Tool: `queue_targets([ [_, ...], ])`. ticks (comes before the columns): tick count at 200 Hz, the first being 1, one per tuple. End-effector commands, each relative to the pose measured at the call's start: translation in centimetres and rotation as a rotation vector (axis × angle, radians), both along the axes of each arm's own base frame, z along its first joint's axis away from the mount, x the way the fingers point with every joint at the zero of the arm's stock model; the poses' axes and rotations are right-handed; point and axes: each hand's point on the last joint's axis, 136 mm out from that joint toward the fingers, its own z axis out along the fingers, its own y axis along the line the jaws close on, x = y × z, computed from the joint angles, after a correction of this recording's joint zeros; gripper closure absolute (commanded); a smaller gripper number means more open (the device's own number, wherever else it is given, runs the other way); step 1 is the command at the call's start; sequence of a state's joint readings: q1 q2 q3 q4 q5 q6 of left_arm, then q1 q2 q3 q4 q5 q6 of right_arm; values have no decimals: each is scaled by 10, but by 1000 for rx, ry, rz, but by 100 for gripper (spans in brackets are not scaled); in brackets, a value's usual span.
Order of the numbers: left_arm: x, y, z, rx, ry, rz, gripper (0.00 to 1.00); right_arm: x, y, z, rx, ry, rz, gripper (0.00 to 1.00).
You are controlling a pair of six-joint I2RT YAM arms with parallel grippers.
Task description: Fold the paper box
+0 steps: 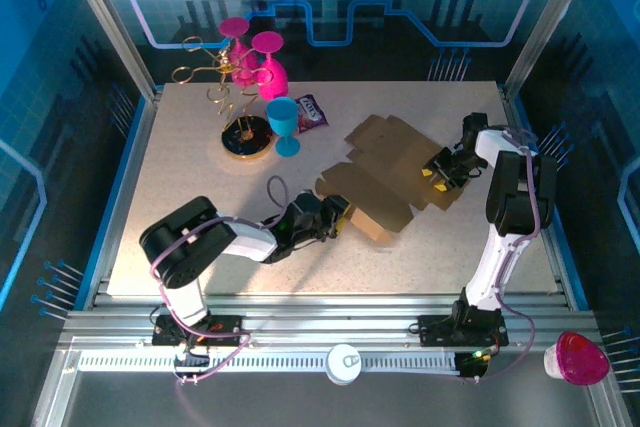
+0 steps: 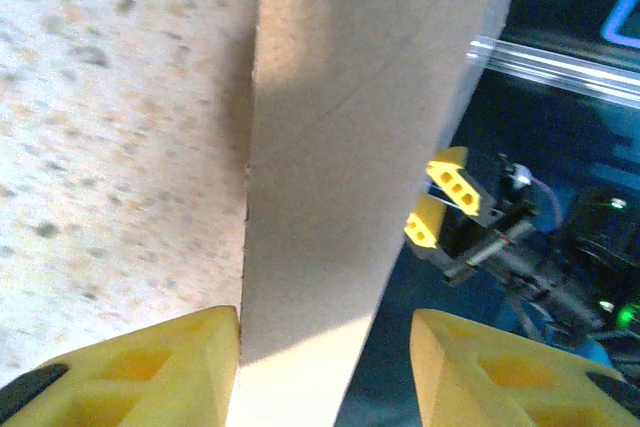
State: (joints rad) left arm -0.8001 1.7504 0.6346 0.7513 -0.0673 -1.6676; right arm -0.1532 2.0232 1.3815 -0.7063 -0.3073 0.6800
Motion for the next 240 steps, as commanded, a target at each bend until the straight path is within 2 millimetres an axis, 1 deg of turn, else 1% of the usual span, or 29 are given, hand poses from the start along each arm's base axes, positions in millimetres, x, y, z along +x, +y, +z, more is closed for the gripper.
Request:
queue_targets([
  [1, 2, 9, 3, 40, -31, 15, 49, -22, 2, -6, 21, 82, -11, 54],
  [40, 6, 7, 5, 14, -47, 28, 53, -24, 3, -8, 29, 87, -17, 55],
  [90, 8, 12, 22, 19, -82, 43, 55, -26, 2, -8, 34, 86, -19, 55],
  [140, 11, 9, 30, 14, -107, 38, 58, -26, 4, -4, 48, 77, -31, 55],
  [164, 12, 9, 29, 11, -105, 37, 63, -26, 5, -3, 58, 73, -40, 55],
  [186, 13, 10, 32, 5, -114, 38, 67, -27, 4, -3, 58, 71, -45, 55],
  [219, 13, 13, 41, 16, -140, 37, 67, -26, 3, -2, 63, 68, -49, 55],
  [240, 13, 15, 45, 13, -155, 39, 62, -26, 3, -2, 66, 70, -54, 55],
])
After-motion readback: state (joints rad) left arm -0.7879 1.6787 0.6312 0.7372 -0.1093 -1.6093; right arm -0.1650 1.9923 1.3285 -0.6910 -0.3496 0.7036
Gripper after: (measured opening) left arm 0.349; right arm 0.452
